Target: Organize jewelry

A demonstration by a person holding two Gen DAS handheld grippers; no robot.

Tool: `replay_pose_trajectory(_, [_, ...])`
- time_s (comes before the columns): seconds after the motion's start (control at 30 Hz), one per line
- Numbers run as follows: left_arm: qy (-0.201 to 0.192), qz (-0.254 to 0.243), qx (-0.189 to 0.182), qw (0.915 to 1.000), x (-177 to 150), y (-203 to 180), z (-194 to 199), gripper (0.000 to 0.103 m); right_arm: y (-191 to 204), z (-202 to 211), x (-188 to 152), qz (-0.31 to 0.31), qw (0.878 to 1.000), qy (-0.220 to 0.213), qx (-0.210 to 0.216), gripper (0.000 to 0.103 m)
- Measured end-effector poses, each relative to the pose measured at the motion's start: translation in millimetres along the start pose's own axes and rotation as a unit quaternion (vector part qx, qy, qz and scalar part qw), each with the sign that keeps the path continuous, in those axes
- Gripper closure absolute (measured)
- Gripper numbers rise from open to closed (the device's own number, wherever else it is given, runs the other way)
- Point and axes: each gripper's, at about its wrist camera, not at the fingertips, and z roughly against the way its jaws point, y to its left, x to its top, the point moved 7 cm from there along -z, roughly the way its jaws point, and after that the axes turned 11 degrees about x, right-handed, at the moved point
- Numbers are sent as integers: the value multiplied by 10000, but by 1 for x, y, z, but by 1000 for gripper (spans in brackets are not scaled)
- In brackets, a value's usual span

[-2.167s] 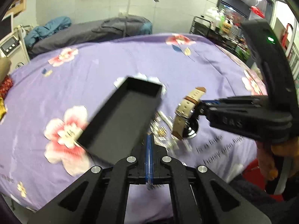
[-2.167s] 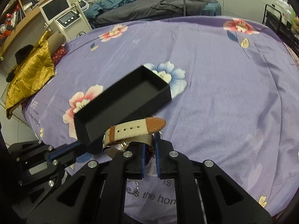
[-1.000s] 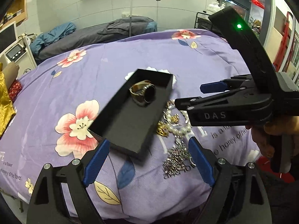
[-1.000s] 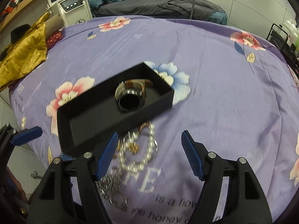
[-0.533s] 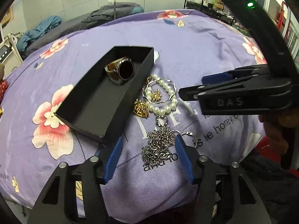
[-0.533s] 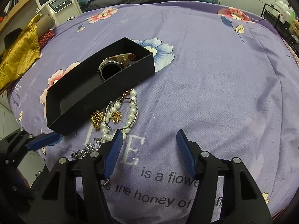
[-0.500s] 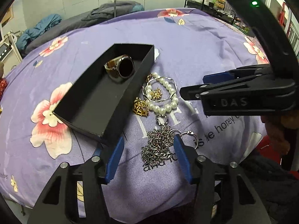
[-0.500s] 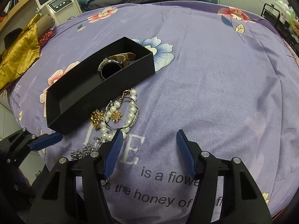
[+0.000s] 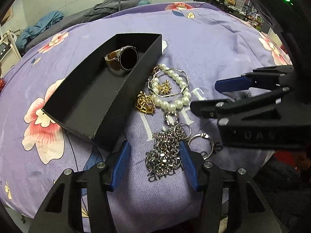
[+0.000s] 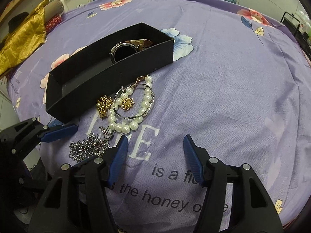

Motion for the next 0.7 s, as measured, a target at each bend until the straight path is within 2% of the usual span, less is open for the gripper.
replay_pose_trajectory(0.13, [-13, 44, 49, 10000, 7, 0, -2, 67, 4, -2, 1, 96, 9999, -34, -132, 59])
replay_pose_trajectory(0.23, [-22, 61, 54, 10000, 8, -1, -2, 72, 5, -2, 2, 122, 9997, -72, -199, 68])
replay_pose_trajectory(0.27, [-31, 64, 53, 10000, 8, 0, -2, 74, 6, -2, 2, 109, 9997, -86, -191, 73])
replay_pose_trajectory(0.3, [-39, 74, 43, 10000, 8, 0, -2, 82, 6, -1, 2, 82, 9998, -104, -165, 80])
replay_pose_trajectory(0.37, [-39, 136, 1, 9999, 8, 1, -1, 85, 5, 0, 2, -18, 9999, -132, -75, 86])
replay_pose_trajectory(0.7, [-68, 349, 11, 9994, 12, 11, 8, 92, -2, 4, 2, -369, 9990, -163, 196, 88])
